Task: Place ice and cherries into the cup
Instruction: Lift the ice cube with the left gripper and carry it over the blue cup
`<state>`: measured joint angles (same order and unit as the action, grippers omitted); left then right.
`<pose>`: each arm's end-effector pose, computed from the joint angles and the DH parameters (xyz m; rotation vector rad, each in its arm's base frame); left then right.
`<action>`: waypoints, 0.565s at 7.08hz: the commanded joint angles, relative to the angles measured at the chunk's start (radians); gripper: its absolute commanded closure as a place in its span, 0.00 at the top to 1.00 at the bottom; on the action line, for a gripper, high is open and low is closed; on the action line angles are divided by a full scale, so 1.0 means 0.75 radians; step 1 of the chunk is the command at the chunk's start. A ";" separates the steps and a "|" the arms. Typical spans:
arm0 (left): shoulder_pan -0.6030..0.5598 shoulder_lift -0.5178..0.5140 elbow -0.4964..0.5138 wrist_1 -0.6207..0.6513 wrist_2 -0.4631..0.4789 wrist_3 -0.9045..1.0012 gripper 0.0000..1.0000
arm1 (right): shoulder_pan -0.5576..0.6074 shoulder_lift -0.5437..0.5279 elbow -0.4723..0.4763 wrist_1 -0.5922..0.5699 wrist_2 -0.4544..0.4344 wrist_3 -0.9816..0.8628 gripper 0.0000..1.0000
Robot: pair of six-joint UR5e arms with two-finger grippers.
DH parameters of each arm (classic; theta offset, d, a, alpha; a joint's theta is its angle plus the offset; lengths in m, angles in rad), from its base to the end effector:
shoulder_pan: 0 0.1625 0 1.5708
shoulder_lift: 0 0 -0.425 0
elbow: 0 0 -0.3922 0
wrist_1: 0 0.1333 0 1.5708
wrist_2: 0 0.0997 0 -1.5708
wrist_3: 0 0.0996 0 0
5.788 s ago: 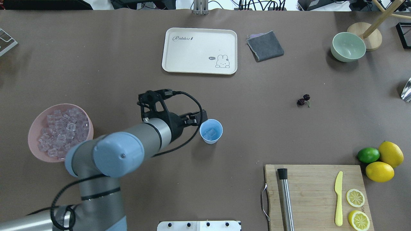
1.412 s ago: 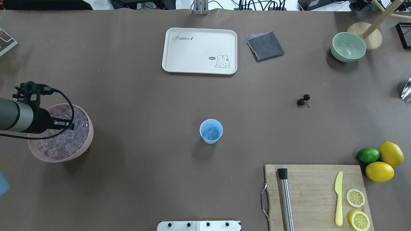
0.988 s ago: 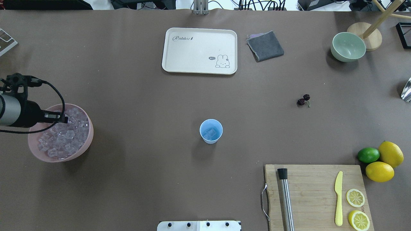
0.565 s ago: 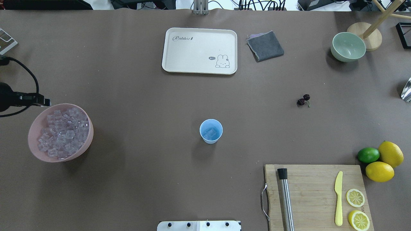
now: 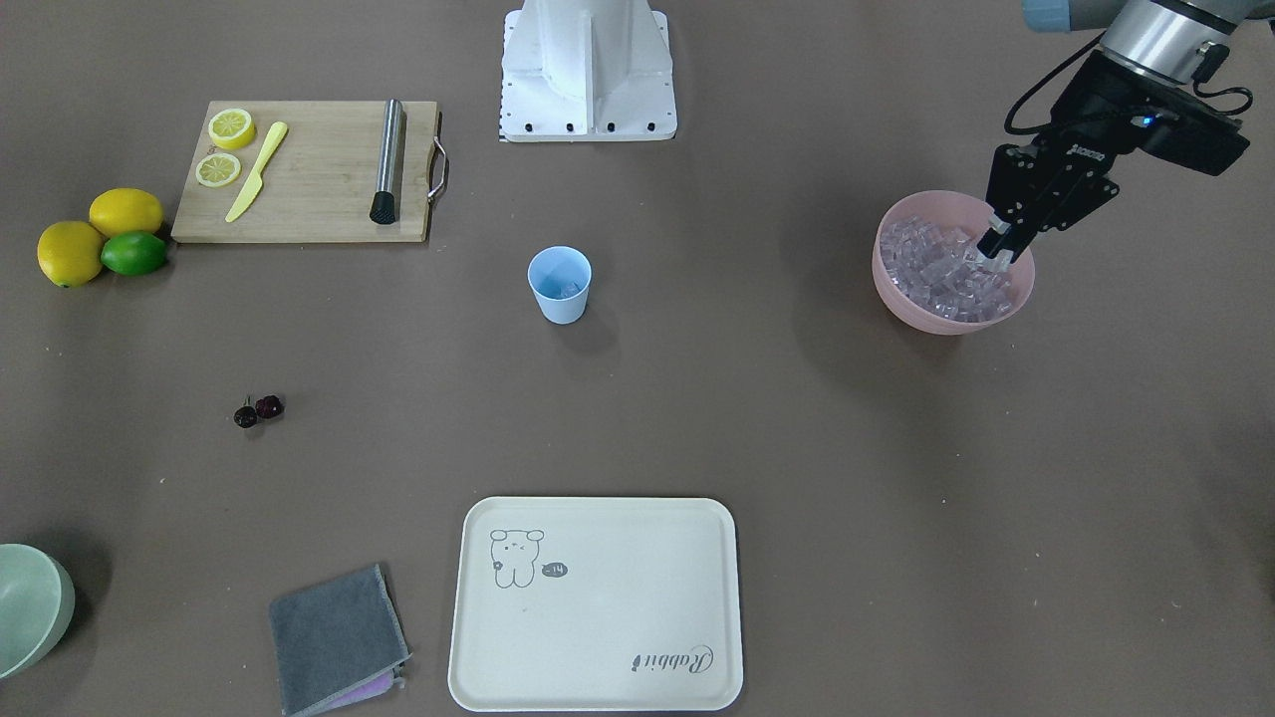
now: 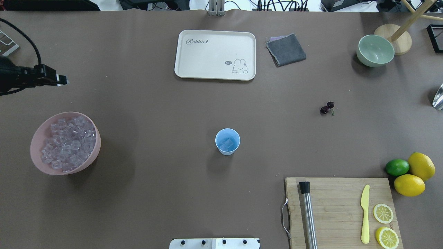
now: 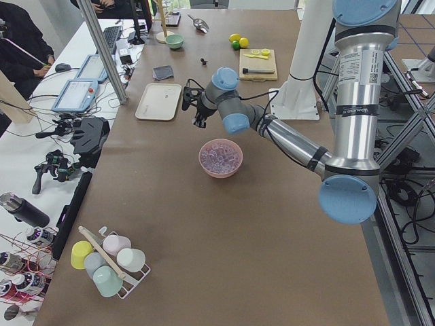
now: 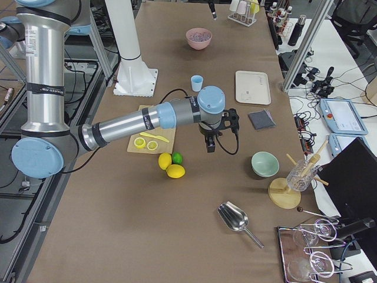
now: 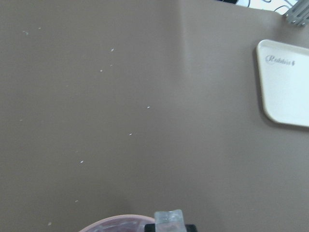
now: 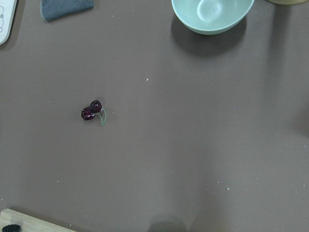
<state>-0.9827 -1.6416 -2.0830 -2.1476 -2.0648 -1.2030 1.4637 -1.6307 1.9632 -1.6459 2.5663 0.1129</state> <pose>0.1934 -0.4452 0.3142 0.3681 1.1580 -0.2514 0.0008 -0.4582 0.4857 0.1256 -1.0096 -0.1228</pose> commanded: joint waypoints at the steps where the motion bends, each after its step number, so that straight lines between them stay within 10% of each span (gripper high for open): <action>1: 0.107 -0.161 0.018 0.018 0.018 -0.114 0.00 | 0.004 0.002 0.000 0.000 -0.004 0.001 1.00; 4: 0.473 -0.489 0.189 0.039 0.465 -0.204 0.00 | 0.002 0.004 -0.004 0.000 0.000 0.001 1.00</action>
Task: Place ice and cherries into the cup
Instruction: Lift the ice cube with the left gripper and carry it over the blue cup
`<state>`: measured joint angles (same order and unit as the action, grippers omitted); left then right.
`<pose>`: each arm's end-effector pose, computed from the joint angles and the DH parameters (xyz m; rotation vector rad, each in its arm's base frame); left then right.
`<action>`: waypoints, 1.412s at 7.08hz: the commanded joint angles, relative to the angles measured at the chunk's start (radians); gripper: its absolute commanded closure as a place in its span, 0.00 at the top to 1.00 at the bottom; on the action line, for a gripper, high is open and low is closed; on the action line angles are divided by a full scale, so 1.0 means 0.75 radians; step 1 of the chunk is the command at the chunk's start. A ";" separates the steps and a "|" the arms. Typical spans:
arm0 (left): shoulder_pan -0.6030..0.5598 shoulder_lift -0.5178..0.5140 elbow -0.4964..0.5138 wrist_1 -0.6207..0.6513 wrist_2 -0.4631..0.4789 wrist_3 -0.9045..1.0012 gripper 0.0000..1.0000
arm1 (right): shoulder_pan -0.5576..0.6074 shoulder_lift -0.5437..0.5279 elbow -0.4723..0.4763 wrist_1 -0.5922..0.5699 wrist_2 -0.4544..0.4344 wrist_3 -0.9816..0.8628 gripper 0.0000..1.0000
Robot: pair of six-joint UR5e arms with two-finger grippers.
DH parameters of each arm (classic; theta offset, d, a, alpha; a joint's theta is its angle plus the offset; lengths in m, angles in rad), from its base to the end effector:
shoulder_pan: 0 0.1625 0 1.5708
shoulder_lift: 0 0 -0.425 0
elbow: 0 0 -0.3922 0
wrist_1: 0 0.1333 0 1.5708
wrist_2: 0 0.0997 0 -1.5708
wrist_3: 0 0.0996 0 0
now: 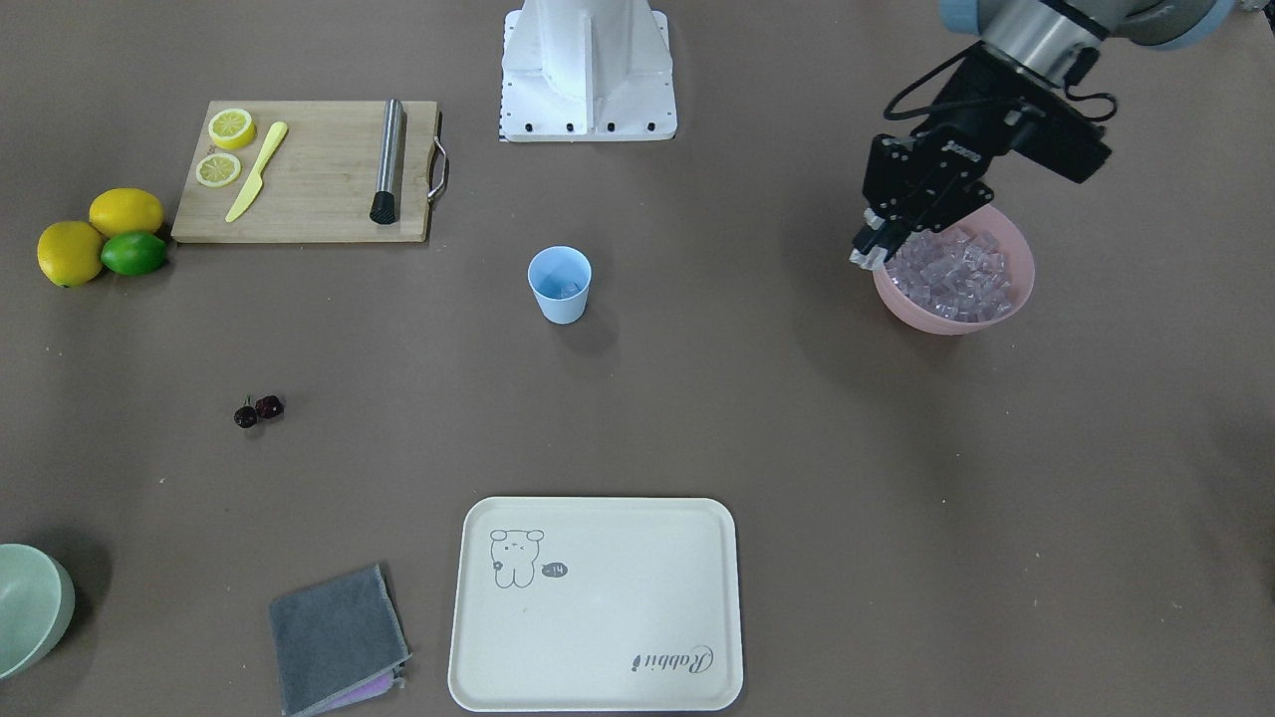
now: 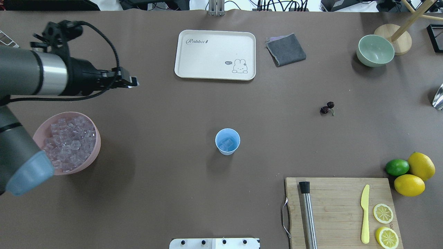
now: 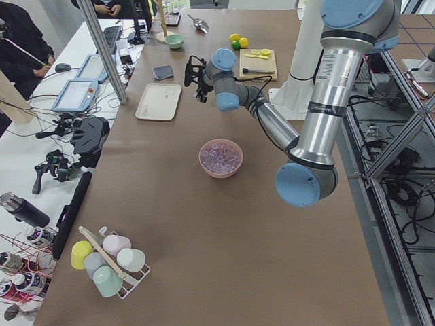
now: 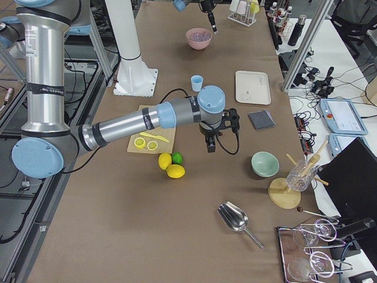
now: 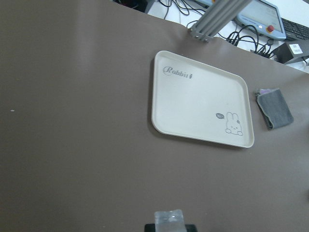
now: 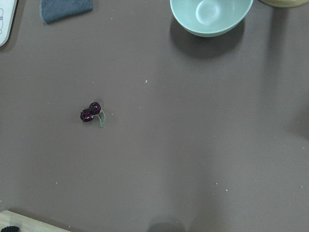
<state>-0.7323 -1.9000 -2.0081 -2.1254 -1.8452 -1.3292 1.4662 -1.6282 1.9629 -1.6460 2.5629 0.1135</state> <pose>0.3286 -0.4384 0.2197 0.4084 1.2703 -0.2347 0.0020 -0.4591 0.4850 0.1290 -1.0063 -0.1206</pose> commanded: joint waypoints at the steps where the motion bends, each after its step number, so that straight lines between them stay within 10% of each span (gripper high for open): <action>1: 0.247 -0.207 0.137 0.011 0.309 -0.054 0.00 | 0.000 -0.001 -0.001 0.000 0.005 0.002 1.00; 10: 0.592 -0.389 0.374 0.009 0.660 -0.126 0.00 | -0.002 -0.014 -0.003 0.000 0.011 0.006 1.00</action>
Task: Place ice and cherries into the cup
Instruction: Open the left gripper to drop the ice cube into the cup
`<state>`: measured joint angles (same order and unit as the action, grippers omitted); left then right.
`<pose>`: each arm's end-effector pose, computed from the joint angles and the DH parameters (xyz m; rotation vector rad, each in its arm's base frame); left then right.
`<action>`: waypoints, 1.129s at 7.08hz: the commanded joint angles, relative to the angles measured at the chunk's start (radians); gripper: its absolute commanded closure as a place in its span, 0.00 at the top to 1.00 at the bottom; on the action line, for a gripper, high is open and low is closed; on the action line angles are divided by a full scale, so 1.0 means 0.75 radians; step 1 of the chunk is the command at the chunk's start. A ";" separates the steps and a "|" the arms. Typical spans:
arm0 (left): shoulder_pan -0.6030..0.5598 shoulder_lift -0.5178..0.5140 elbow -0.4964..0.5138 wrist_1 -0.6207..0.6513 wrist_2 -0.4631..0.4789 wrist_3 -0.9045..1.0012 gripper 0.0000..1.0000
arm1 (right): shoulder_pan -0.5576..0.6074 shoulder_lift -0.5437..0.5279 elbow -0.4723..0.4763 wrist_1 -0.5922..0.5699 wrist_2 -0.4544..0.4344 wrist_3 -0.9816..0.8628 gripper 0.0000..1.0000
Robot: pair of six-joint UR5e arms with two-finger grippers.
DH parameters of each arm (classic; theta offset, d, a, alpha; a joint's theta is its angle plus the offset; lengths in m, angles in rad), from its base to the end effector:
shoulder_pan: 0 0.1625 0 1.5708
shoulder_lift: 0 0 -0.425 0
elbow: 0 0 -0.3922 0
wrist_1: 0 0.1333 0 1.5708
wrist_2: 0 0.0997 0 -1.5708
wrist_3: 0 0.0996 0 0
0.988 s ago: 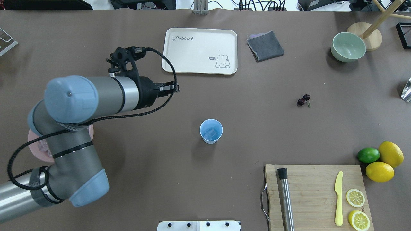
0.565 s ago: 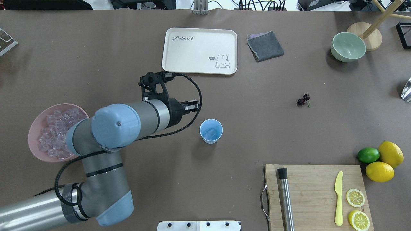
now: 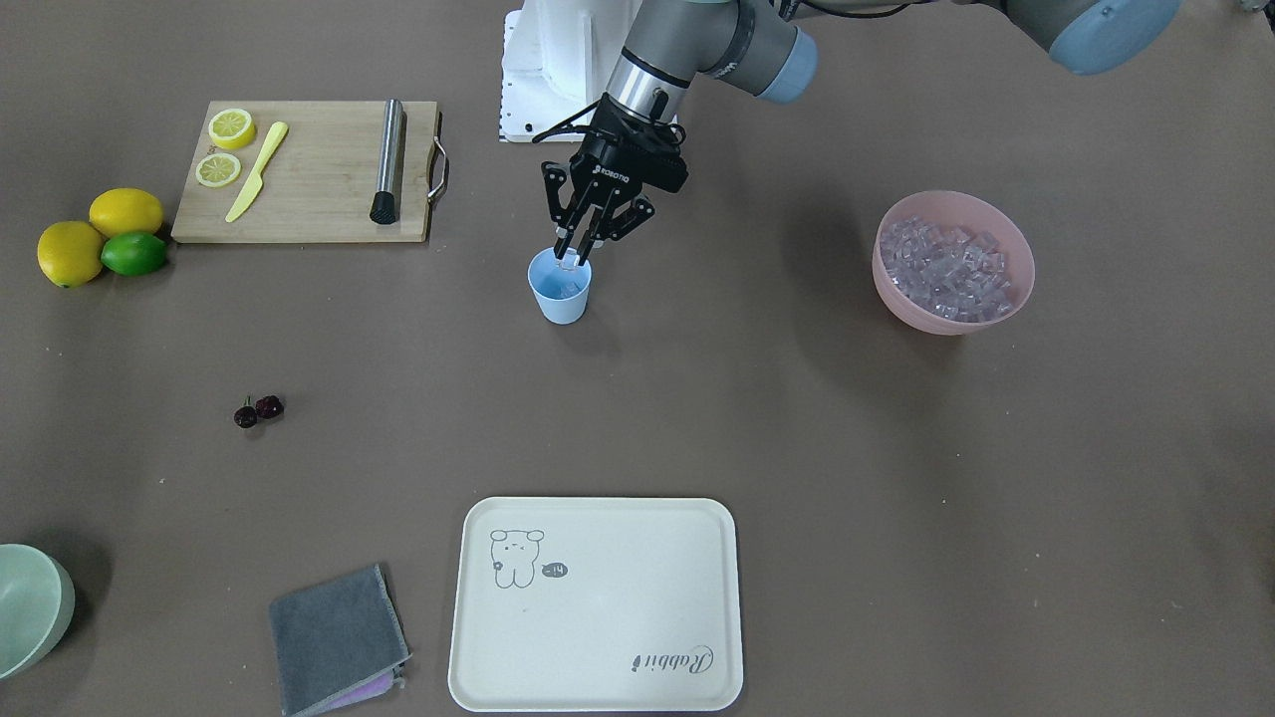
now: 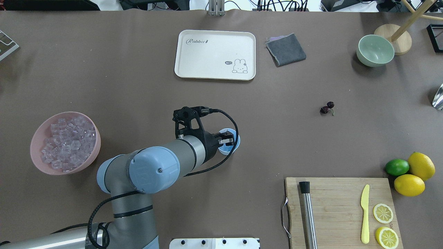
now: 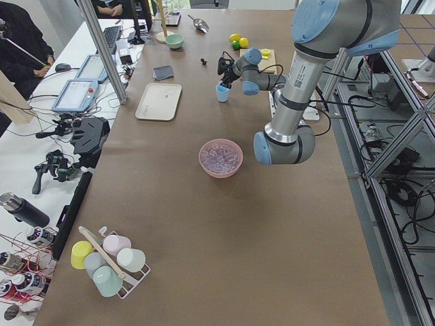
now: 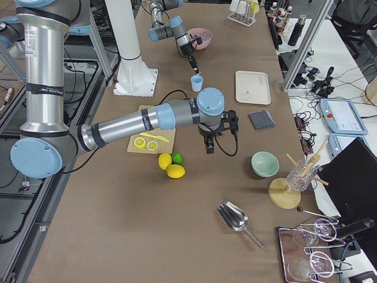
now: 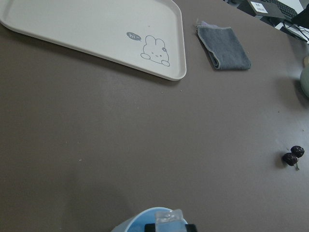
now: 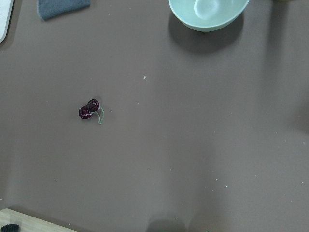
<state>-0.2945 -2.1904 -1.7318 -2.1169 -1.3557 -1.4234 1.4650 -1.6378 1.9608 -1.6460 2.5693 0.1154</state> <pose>0.5714 -0.3348 0.1593 0.4689 1.2524 -0.2672 0.0014 -0.4560 0.4899 0.1158 -1.0121 -0.1149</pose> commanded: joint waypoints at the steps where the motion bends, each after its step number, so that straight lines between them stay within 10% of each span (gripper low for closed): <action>1: 0.010 -0.002 0.006 -0.002 0.014 -0.024 0.05 | 0.000 -0.001 -0.003 0.000 0.002 0.002 1.00; 2: 0.010 0.000 0.004 -0.002 0.038 -0.061 0.97 | 0.000 0.001 -0.001 0.002 0.002 0.000 1.00; 8: -0.067 0.063 -0.167 0.112 0.088 -0.037 0.98 | -0.147 0.177 -0.029 0.000 -0.088 0.040 1.00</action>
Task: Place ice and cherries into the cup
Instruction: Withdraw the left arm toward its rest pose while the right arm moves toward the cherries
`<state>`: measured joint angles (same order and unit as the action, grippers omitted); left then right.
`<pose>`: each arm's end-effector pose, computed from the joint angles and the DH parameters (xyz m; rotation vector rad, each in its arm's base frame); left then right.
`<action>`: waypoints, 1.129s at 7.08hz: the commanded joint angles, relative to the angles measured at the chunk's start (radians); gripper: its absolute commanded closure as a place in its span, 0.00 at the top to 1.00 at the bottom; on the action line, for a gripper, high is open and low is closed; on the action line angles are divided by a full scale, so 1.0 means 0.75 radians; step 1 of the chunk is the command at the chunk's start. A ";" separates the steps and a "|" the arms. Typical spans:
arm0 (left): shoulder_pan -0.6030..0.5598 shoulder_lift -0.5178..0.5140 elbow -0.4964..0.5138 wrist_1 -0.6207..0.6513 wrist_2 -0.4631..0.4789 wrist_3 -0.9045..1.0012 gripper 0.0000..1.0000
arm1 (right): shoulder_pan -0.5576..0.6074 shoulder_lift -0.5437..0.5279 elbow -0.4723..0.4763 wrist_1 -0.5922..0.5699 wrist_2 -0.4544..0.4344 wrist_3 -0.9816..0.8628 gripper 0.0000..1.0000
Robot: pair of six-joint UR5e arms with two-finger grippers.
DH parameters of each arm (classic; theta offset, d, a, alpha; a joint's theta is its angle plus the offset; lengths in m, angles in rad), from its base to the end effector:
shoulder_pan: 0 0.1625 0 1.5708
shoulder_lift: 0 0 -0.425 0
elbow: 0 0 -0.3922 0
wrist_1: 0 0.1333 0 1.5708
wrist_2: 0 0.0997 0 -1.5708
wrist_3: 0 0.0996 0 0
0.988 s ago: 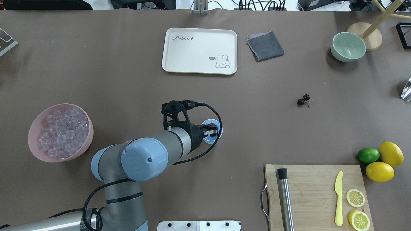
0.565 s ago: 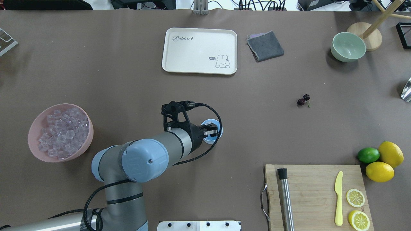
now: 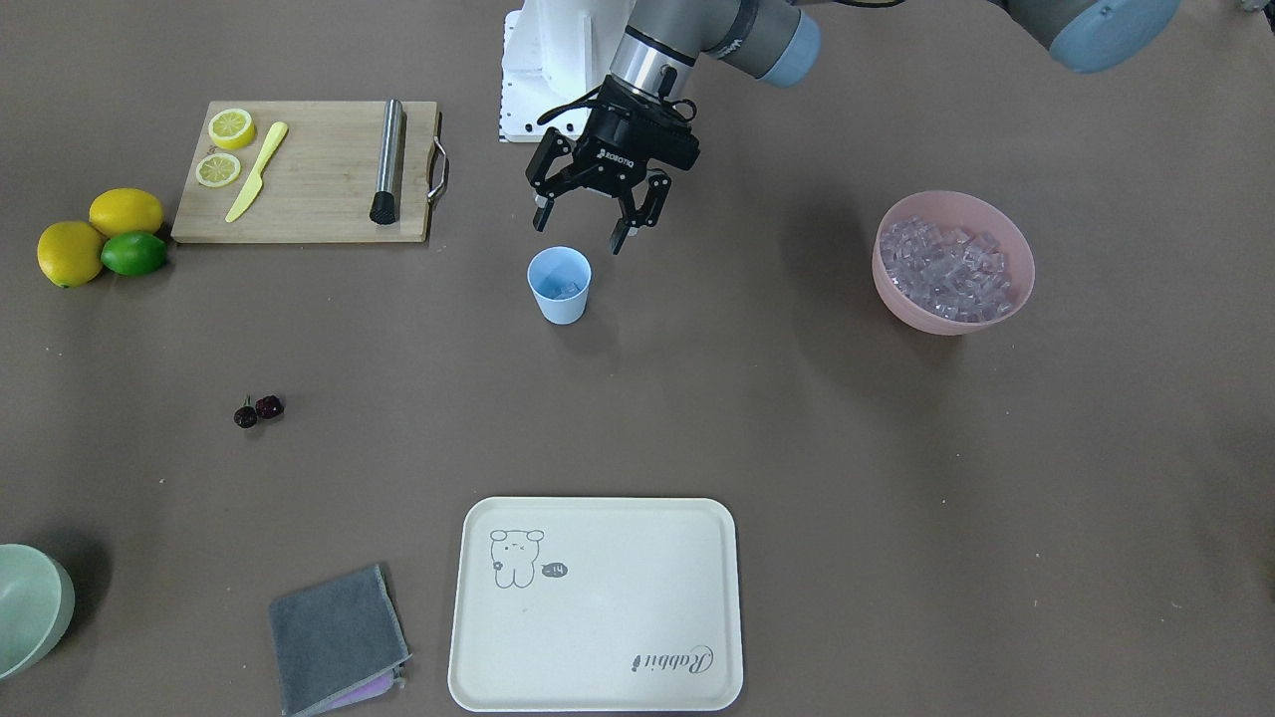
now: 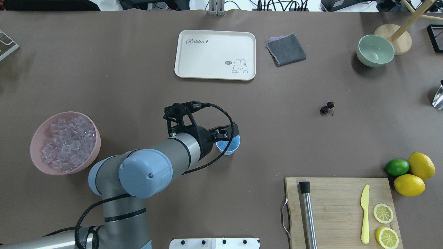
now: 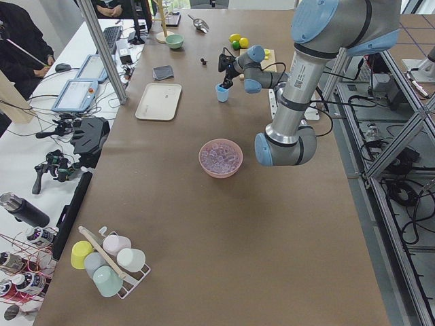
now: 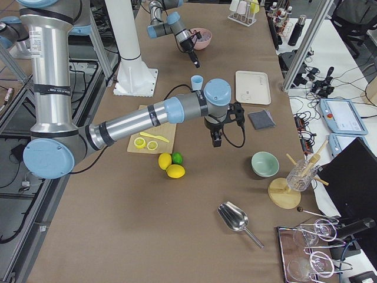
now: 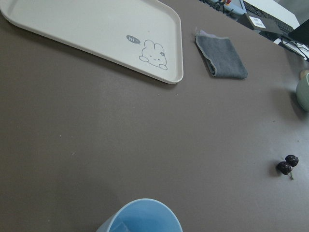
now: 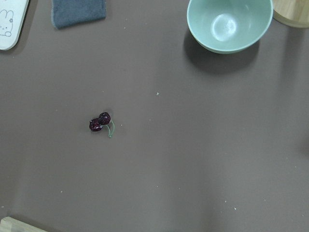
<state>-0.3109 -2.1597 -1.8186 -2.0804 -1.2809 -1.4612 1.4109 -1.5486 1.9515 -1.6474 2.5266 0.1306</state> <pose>0.5351 -0.3419 0.1488 0.5206 1.2619 -0.3642 -0.0256 -0.4852 0.4561 0.1608 -0.9810 -0.1827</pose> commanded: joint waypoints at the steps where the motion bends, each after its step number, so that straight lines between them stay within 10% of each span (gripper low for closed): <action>1: -0.114 0.022 -0.062 0.117 -0.085 0.054 0.98 | -0.126 0.101 -0.037 0.002 -0.043 0.063 1.00; 5: -0.541 0.087 -0.074 0.249 -0.522 0.374 0.98 | -0.288 0.230 -0.051 0.018 -0.086 0.276 1.00; 8: -0.796 0.245 -0.148 0.256 -0.802 0.572 0.98 | -0.420 0.234 -0.265 0.458 -0.276 0.514 1.00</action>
<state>-0.8514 -2.0194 -1.9067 -1.8904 -1.8275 -1.0715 1.1469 -1.3745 1.8312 -1.4743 2.3838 0.4015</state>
